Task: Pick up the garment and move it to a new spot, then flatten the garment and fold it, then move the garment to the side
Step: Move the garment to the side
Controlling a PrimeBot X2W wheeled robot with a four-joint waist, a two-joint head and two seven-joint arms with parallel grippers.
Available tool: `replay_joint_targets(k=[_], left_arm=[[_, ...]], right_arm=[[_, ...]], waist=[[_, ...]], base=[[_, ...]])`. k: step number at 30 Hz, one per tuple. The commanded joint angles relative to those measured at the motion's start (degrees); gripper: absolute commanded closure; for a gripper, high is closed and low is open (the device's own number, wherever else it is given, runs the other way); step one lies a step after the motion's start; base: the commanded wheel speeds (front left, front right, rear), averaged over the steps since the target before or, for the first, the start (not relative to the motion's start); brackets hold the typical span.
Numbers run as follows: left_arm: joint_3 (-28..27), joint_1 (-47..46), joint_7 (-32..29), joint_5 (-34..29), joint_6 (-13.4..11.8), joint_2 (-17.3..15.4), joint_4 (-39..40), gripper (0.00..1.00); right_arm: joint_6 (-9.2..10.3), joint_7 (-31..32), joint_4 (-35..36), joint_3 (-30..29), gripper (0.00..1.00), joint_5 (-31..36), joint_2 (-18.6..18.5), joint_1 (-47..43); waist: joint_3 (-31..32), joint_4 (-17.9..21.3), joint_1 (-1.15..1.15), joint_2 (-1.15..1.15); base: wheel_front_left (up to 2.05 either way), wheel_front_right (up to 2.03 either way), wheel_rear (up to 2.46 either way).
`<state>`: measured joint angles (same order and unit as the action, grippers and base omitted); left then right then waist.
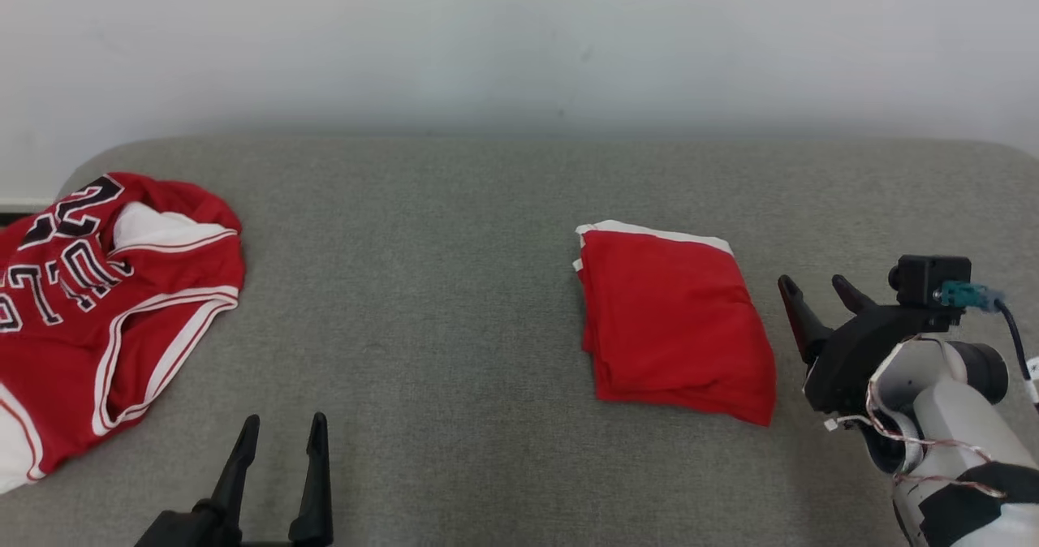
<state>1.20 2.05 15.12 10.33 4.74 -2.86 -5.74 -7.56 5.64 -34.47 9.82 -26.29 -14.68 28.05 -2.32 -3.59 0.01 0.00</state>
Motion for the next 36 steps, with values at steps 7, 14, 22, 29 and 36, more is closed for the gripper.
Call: replay_joint_targets(k=[7, 14, 22, 29, 36], left_arm=[[0.54, -3.1, 0.03, 0.68, 0.79, -0.02, 0.5, 0.0], [0.84, -4.47, 0.04, 1.22, 1.2, -0.03, 0.56, 0.0], [0.58, -5.38, 0.03, 1.08, 1.13, -0.03, 0.39, 0.0], [0.12, -6.31, 0.03, 1.15, 1.34, -0.03, 1.73, 0.0], [-0.9, -8.66, 0.03, 0.48, 1.71, -0.04, 4.22, 0.0]], right_arm=[[0.15, 9.37, -10.84, -1.94, 0.0, -0.01, -1.32, 6.45], [0.16, 11.7, -17.1, -2.63, 0.0, -0.67, -0.22, 8.73], [0.02, 17.51, -20.17, 1.7, 1.0, -0.56, 1.14, 7.76], [0.18, 16.44, -14.63, 8.59, 1.0, 2.44, -3.5, 12.29], [0.17, 16.16, -7.53, 19.28, 1.0, 5.2, -9.24, 18.47]], waist=[[-6.42, -7.11, -0.01, 0.0], [-8.59, -8.6, -0.01, 0.0], [-9.05, -7.36, -0.01, 0.0], [-10.52, -4.19, -0.01, 0.0], [-14.84, 1.98, -0.01, 0.0]], base=[[0.0, 0.0, 0.0], [0.0, 0.0, 0.0], [0.0, 0.0, 0.0], [0.0, 0.0, 0.0], [0.0, 0.0, 0.0]])
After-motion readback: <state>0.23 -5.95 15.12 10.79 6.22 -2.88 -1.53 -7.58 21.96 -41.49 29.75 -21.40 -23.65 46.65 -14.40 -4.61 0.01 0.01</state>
